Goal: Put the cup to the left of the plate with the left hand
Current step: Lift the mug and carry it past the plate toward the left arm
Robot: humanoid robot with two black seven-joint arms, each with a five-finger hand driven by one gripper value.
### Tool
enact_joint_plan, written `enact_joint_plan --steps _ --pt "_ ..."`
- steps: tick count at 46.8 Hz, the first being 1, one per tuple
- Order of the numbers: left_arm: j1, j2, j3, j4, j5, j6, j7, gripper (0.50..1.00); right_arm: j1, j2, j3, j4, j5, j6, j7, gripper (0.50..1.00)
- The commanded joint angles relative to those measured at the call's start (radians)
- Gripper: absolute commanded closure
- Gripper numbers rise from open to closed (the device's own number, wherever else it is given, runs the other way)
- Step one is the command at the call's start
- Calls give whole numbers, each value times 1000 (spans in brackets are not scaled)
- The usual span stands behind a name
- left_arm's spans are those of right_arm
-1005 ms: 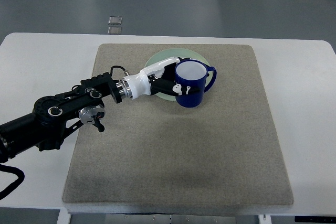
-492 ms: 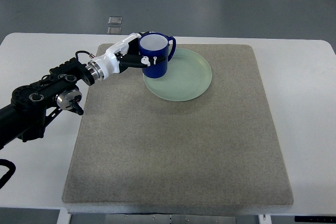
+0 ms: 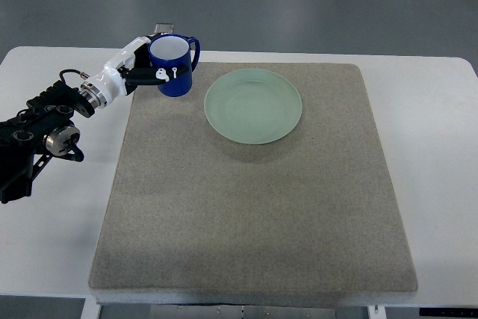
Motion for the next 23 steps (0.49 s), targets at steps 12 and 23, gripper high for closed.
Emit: enact_joint_plan --steps 12,23 --pt "26 -3 -1 58 -7 6 -44 851 0 0 0 0 0 0 0 568" --pt "57 -14 1 72 -1 49 -64 847 0 0 0 1 0 0 0 568"
